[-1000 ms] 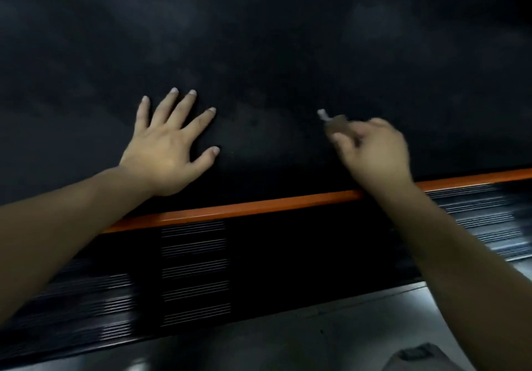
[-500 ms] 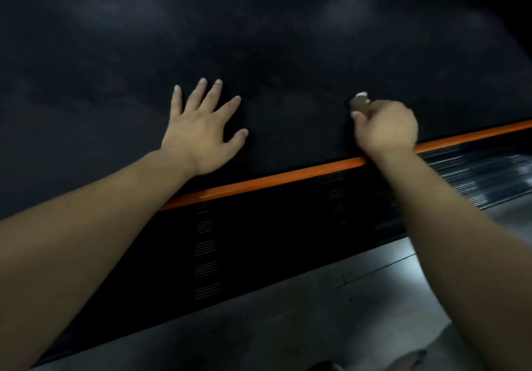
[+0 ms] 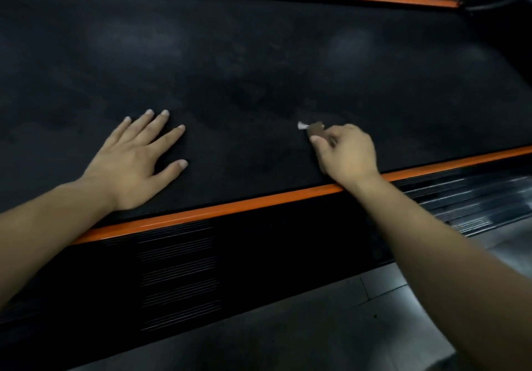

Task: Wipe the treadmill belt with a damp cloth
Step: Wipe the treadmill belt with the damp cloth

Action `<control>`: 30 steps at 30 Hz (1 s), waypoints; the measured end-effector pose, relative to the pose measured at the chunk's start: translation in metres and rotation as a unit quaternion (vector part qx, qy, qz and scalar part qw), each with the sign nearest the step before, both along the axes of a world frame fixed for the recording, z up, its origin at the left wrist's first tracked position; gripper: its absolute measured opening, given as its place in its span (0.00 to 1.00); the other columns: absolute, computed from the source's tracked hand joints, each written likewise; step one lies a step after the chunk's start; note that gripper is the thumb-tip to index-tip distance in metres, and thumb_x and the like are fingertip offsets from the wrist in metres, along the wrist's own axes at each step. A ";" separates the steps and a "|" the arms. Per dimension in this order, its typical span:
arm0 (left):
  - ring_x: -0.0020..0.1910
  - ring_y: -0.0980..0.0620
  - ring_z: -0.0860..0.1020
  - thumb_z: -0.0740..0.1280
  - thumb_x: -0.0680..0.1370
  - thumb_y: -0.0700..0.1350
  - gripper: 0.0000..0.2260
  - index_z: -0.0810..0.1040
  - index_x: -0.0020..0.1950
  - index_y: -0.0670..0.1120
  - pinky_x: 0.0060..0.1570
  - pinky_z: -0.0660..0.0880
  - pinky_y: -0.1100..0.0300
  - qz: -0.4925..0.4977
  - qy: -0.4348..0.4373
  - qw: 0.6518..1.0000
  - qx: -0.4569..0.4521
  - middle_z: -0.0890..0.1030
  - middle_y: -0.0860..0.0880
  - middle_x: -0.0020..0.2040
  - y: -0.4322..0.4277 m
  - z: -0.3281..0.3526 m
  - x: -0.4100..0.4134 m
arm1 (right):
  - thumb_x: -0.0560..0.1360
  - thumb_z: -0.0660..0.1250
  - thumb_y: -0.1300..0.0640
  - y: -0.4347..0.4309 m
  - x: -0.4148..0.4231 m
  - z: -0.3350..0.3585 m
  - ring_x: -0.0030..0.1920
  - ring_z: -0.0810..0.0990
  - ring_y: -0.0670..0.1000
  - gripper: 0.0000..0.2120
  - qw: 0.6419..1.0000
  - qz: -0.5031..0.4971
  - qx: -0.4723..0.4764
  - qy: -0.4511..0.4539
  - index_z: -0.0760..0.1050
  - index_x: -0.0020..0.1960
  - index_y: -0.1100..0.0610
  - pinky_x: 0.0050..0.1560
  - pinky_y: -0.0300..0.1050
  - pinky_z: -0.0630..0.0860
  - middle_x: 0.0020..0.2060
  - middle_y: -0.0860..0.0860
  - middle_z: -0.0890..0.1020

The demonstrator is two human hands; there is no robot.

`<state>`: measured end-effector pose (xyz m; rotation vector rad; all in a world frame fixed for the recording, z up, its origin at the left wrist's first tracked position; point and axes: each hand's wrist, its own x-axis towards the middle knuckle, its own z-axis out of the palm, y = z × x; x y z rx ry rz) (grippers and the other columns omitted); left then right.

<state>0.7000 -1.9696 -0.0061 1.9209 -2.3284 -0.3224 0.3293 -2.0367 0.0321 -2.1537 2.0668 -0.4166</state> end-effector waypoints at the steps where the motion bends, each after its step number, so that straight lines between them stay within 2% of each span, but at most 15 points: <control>1: 0.83 0.50 0.45 0.43 0.77 0.71 0.37 0.57 0.83 0.55 0.81 0.41 0.49 0.004 0.005 1.000 -0.001 0.50 0.49 0.84 0.003 -0.001 0.003 | 0.77 0.66 0.44 -0.007 -0.001 0.001 0.44 0.81 0.60 0.15 1.000 0.010 0.007 0.003 0.79 0.41 0.55 0.41 0.47 0.71 0.39 0.56 0.82; 4: 0.83 0.50 0.45 0.44 0.78 0.70 0.36 0.59 0.83 0.55 0.81 0.42 0.48 0.012 0.015 1.000 -0.014 0.51 0.49 0.84 0.005 -0.004 0.000 | 0.78 0.65 0.45 -0.037 -0.020 0.014 0.46 0.81 0.60 0.14 0.997 -0.078 0.010 -0.001 0.76 0.40 0.53 0.40 0.44 0.68 0.37 0.53 0.80; 6: 0.83 0.51 0.46 0.44 0.78 0.69 0.35 0.60 0.82 0.55 0.81 0.43 0.47 0.016 0.016 1.000 -0.022 0.52 0.49 0.84 0.004 -0.005 -0.001 | 0.78 0.65 0.46 -0.045 -0.015 0.014 0.48 0.82 0.60 0.13 0.989 -0.144 -0.005 -0.025 0.79 0.44 0.54 0.41 0.45 0.70 0.39 0.54 0.81; 8: 0.83 0.50 0.47 0.45 0.79 0.69 0.35 0.60 0.82 0.55 0.81 0.44 0.47 0.014 0.016 0.999 -0.027 0.53 0.49 0.84 0.004 -0.006 0.000 | 0.77 0.66 0.46 -0.037 0.018 -0.001 0.47 0.81 0.60 0.14 0.996 -0.077 -0.045 -0.029 0.82 0.48 0.56 0.42 0.48 0.73 0.42 0.56 0.82; 11: 0.83 0.50 0.48 0.45 0.79 0.69 0.35 0.61 0.82 0.55 0.81 0.45 0.47 0.011 0.014 0.999 -0.033 0.54 0.48 0.84 0.004 -0.006 0.002 | 0.76 0.68 0.46 -0.009 0.064 -0.013 0.41 0.75 0.52 0.12 0.994 0.102 -0.031 -0.030 0.82 0.48 0.53 0.40 0.46 0.70 0.39 0.51 0.75; 13: 0.83 0.50 0.47 0.45 0.79 0.69 0.35 0.60 0.82 0.55 0.81 0.45 0.46 0.008 0.010 1.000 -0.029 0.54 0.48 0.84 0.004 -0.006 0.003 | 0.76 0.68 0.46 -0.015 0.059 -0.008 0.41 0.76 0.54 0.12 0.990 0.140 -0.018 0.001 0.82 0.48 0.54 0.41 0.46 0.72 0.39 0.52 0.75; 15: 0.83 0.50 0.47 0.44 0.79 0.69 0.35 0.60 0.82 0.55 0.81 0.44 0.47 0.006 0.010 1.000 -0.029 0.53 0.48 0.84 0.003 -0.006 0.003 | 0.77 0.67 0.45 -0.034 0.035 0.001 0.44 0.79 0.58 0.13 0.996 0.075 -0.030 0.038 0.82 0.46 0.55 0.42 0.47 0.72 0.39 0.54 0.77; 17: 0.83 0.50 0.46 0.44 0.78 0.69 0.35 0.59 0.83 0.55 0.81 0.43 0.47 0.004 0.013 1.000 -0.028 0.52 0.48 0.84 0.004 -0.007 0.004 | 0.77 0.67 0.46 -0.042 0.020 0.008 0.46 0.81 0.60 0.12 0.998 -0.050 -0.028 0.026 0.80 0.44 0.55 0.39 0.45 0.68 0.38 0.53 0.79; 18: 0.83 0.50 0.46 0.44 0.78 0.69 0.35 0.59 0.83 0.55 0.81 0.43 0.47 0.004 0.015 0.999 -0.028 0.52 0.48 0.84 0.004 -0.007 0.004 | 0.77 0.67 0.47 -0.038 0.029 0.009 0.46 0.82 0.60 0.12 0.997 -0.073 -0.036 0.014 0.80 0.44 0.55 0.39 0.44 0.68 0.39 0.54 0.81; 19: 0.83 0.50 0.46 0.44 0.78 0.69 0.35 0.59 0.83 0.55 0.81 0.43 0.47 0.002 0.019 0.999 -0.028 0.52 0.48 0.84 0.003 -0.007 0.004 | 0.77 0.68 0.47 -0.030 0.048 0.006 0.46 0.82 0.60 0.12 0.997 -0.051 -0.051 0.003 0.81 0.45 0.55 0.39 0.44 0.69 0.40 0.55 0.82; 21: 0.83 0.50 0.46 0.44 0.78 0.69 0.36 0.59 0.82 0.55 0.81 0.42 0.47 -0.004 0.026 0.999 -0.028 0.52 0.48 0.84 0.002 -0.007 0.006 | 0.75 0.70 0.48 -0.005 0.099 -0.003 0.44 0.81 0.59 0.11 0.996 0.072 -0.034 -0.042 0.83 0.48 0.55 0.41 0.47 0.74 0.41 0.56 0.82; 24: 0.83 0.50 0.46 0.46 0.78 0.69 0.36 0.60 0.82 0.54 0.81 0.42 0.49 -0.015 0.041 0.999 -0.028 0.53 0.48 0.84 0.001 -0.007 0.010 | 0.76 0.70 0.46 0.026 0.126 -0.003 0.41 0.77 0.53 0.10 0.976 0.213 0.013 -0.043 0.83 0.50 0.52 0.41 0.46 0.73 0.40 0.50 0.76; 26: 0.83 0.50 0.47 0.46 0.77 0.69 0.36 0.61 0.82 0.53 0.81 0.43 0.49 -0.035 0.048 0.998 -0.023 0.53 0.48 0.84 0.002 -0.007 0.017 | 0.76 0.69 0.45 0.013 0.099 0.002 0.43 0.79 0.56 0.12 0.983 0.181 -0.009 0.012 0.83 0.50 0.52 0.42 0.48 0.74 0.40 0.53 0.78; 28: 0.83 0.50 0.48 0.46 0.78 0.70 0.36 0.61 0.82 0.53 0.81 0.46 0.49 -0.065 0.040 0.997 -0.016 0.53 0.48 0.84 0.004 -0.008 0.033 | 0.77 0.67 0.45 -0.007 0.056 0.007 0.46 0.80 0.62 0.14 0.996 0.063 -0.024 0.059 0.82 0.49 0.55 0.41 0.48 0.72 0.42 0.57 0.81; 30: 0.83 0.50 0.48 0.45 0.79 0.70 0.36 0.61 0.82 0.54 0.81 0.47 0.48 -0.071 0.028 0.997 -0.018 0.53 0.48 0.84 0.009 -0.009 0.050 | 0.77 0.66 0.45 -0.009 0.040 0.009 0.47 0.81 0.63 0.15 0.997 -0.046 -0.029 0.052 0.81 0.47 0.57 0.40 0.48 0.70 0.43 0.58 0.82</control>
